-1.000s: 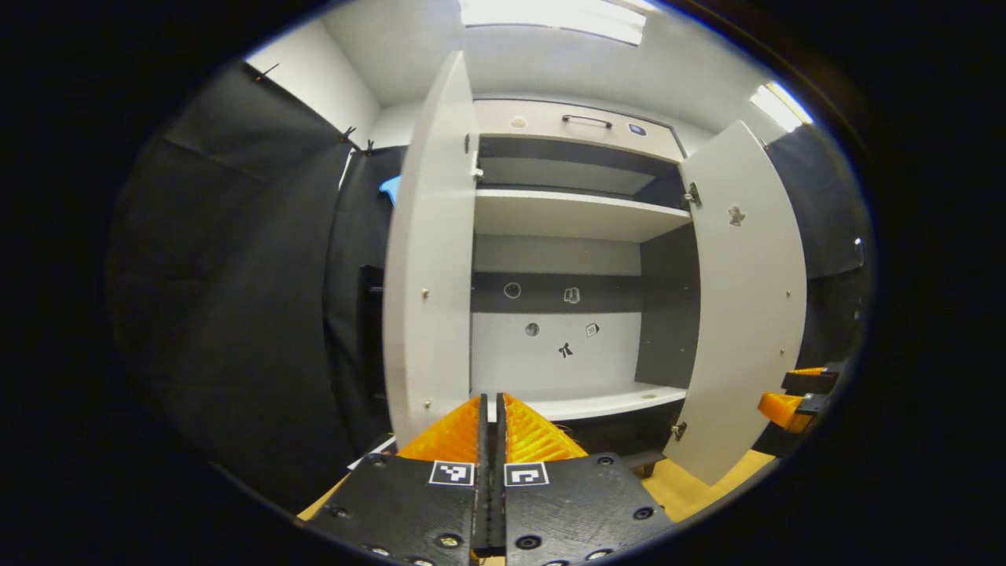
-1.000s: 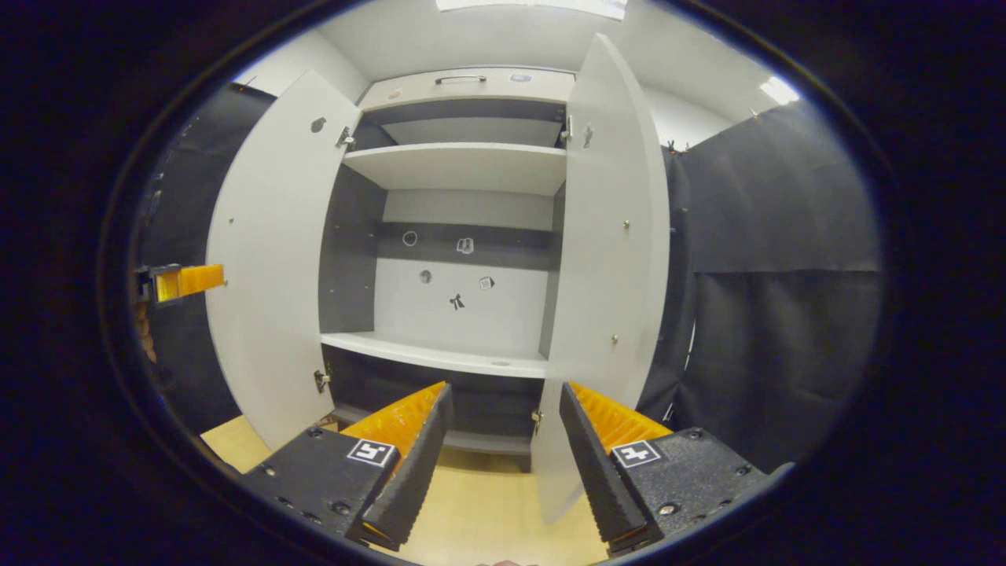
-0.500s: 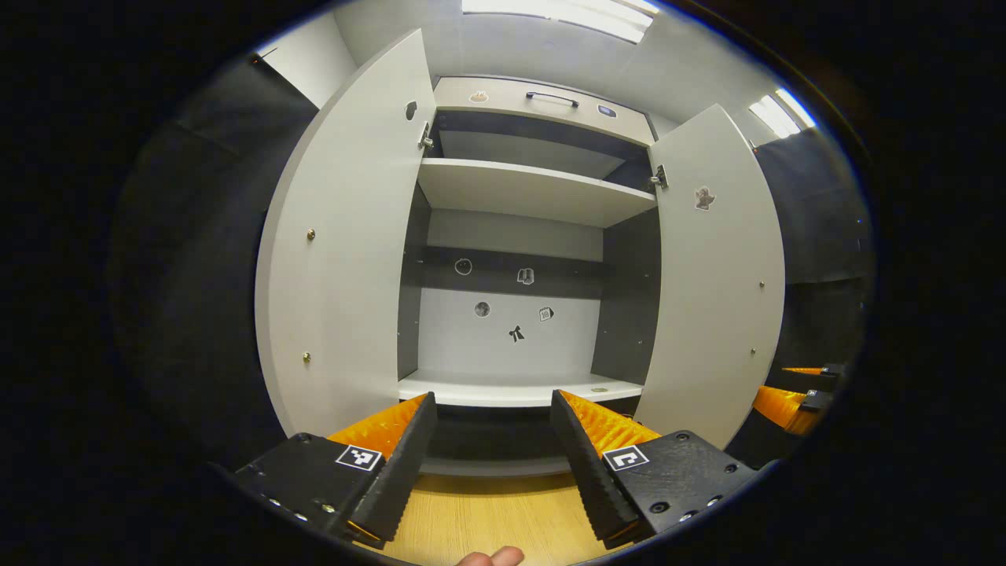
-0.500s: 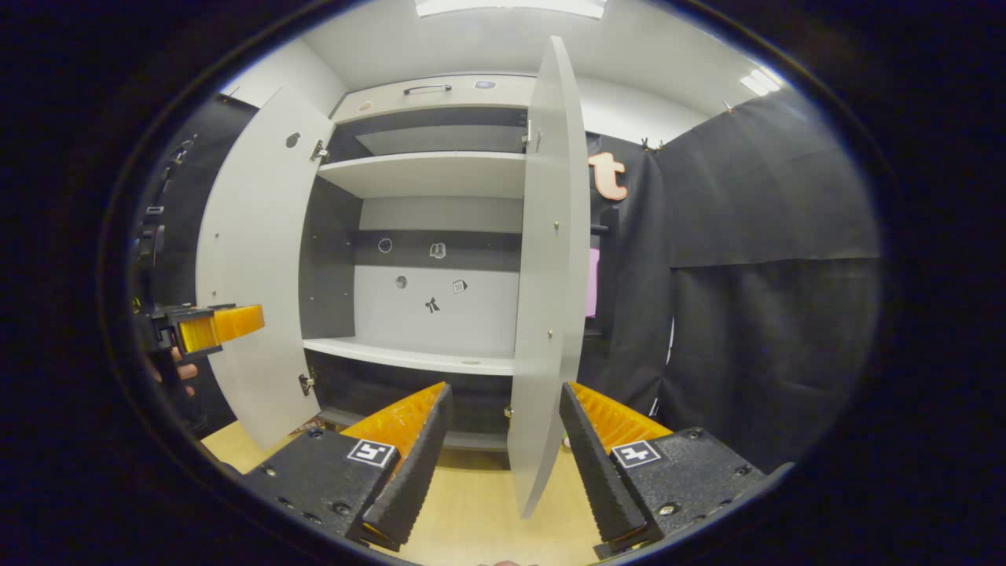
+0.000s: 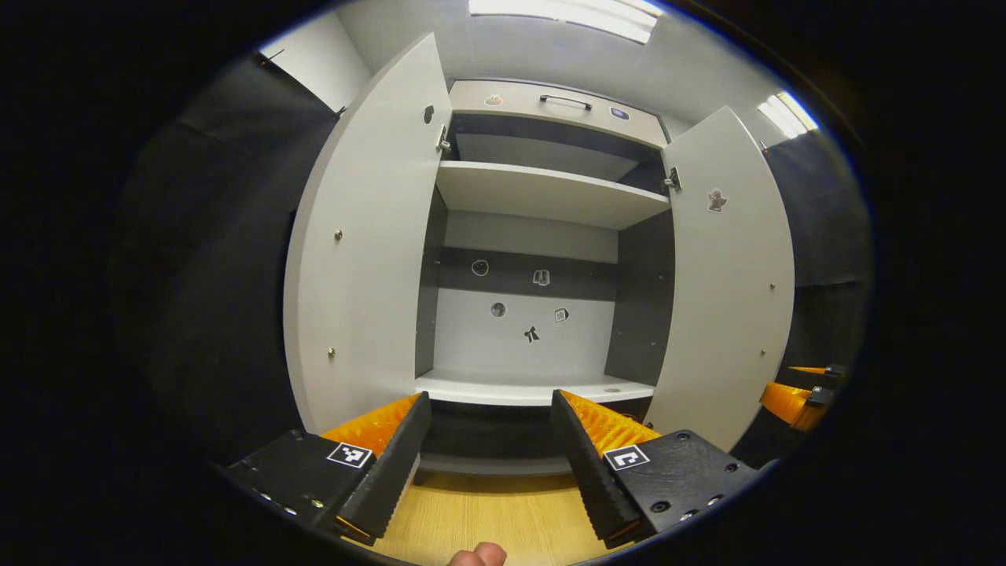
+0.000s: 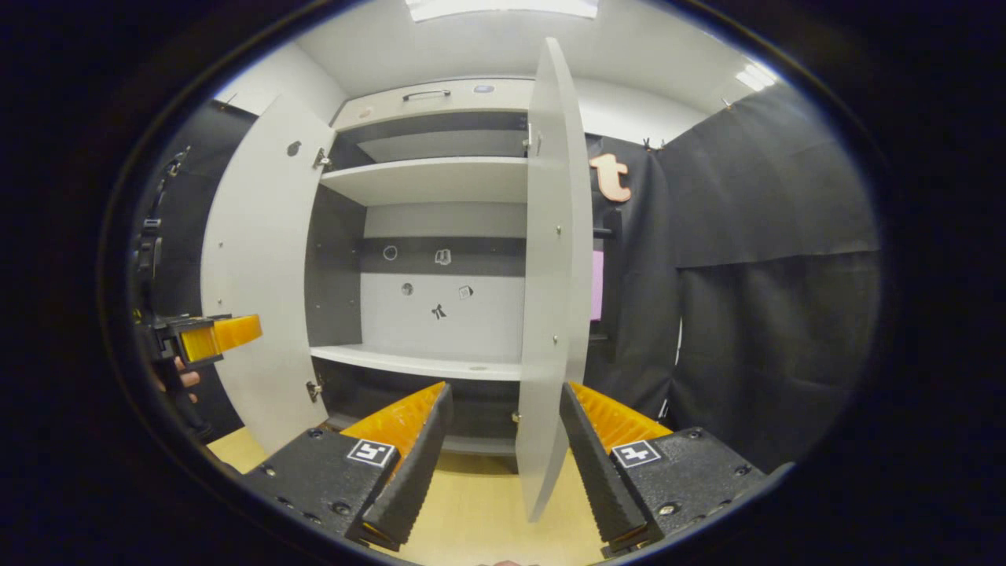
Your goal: Open the right door of the double-door shoe cabinet with the right hand, and open the left door with the left hand.
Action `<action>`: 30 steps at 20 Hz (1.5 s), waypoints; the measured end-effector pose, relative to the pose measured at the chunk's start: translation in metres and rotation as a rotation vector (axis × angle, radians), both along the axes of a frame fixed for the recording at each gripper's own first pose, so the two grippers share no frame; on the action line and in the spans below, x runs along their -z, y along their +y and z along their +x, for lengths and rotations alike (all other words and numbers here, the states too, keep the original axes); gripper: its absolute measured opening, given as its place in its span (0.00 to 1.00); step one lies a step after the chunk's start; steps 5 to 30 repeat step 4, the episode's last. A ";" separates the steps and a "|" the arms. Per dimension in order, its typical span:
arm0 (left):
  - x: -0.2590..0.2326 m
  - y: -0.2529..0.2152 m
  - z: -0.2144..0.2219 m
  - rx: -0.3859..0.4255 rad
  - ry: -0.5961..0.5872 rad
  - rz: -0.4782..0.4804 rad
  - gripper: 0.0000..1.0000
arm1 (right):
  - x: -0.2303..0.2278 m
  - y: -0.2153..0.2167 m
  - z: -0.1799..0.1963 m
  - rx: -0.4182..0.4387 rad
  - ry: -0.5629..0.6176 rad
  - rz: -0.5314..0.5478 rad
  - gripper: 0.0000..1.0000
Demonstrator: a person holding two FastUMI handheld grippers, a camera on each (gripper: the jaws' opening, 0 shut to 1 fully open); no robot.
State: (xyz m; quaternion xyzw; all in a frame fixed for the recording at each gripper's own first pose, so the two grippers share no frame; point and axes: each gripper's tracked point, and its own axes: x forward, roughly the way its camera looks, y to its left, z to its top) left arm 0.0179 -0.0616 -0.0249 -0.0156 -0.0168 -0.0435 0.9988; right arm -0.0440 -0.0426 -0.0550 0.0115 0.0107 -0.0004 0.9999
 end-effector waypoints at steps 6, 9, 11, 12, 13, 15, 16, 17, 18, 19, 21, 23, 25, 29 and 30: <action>-0.011 0.008 -0.006 -0.031 -0.029 0.047 0.91 | -0.009 0.003 -0.003 -0.010 -0.030 -0.009 0.86; -0.011 0.008 -0.006 -0.031 -0.029 0.047 0.91 | -0.009 0.003 -0.003 -0.010 -0.030 -0.009 0.86; -0.011 0.008 -0.006 -0.031 -0.029 0.047 0.91 | -0.009 0.003 -0.003 -0.010 -0.030 -0.009 0.86; -0.011 0.008 -0.006 -0.031 -0.029 0.047 0.91 | -0.009 0.003 -0.003 -0.010 -0.030 -0.009 0.86; -0.011 0.008 -0.006 -0.031 -0.029 0.047 0.91 | -0.009 0.003 -0.003 -0.010 -0.030 -0.009 0.86; -0.011 0.008 -0.006 -0.031 -0.029 0.047 0.91 | -0.009 0.003 -0.003 -0.010 -0.030 -0.009 0.86; -0.011 0.008 -0.006 -0.031 -0.029 0.047 0.91 | -0.009 0.003 -0.003 -0.010 -0.030 -0.009 0.86; -0.011 0.008 -0.006 -0.031 -0.029 0.047 0.91 | -0.009 0.003 -0.003 -0.010 -0.030 -0.009 0.86; -0.011 0.008 -0.006 -0.031 -0.029 0.047 0.91 | -0.009 0.003 -0.003 -0.010 -0.030 -0.009 0.86; -0.011 0.008 -0.006 -0.031 -0.029 0.047 0.91 | -0.009 0.003 -0.003 -0.010 -0.030 -0.009 0.86; -0.011 0.008 -0.006 -0.031 -0.029 0.047 0.91 | -0.009 0.003 -0.003 -0.010 -0.030 -0.009 0.86; -0.011 0.008 -0.006 -0.031 -0.029 0.047 0.91 | -0.009 0.003 -0.003 -0.010 -0.030 -0.009 0.86; -0.011 0.008 -0.006 -0.031 -0.029 0.047 0.91 | -0.009 0.003 -0.003 -0.010 -0.030 -0.009 0.86; -0.011 0.008 -0.006 -0.031 -0.029 0.047 0.91 | -0.009 0.003 -0.003 -0.010 -0.030 -0.009 0.86; -0.011 0.008 -0.006 -0.031 -0.029 0.047 0.91 | -0.009 0.003 -0.003 -0.010 -0.030 -0.009 0.86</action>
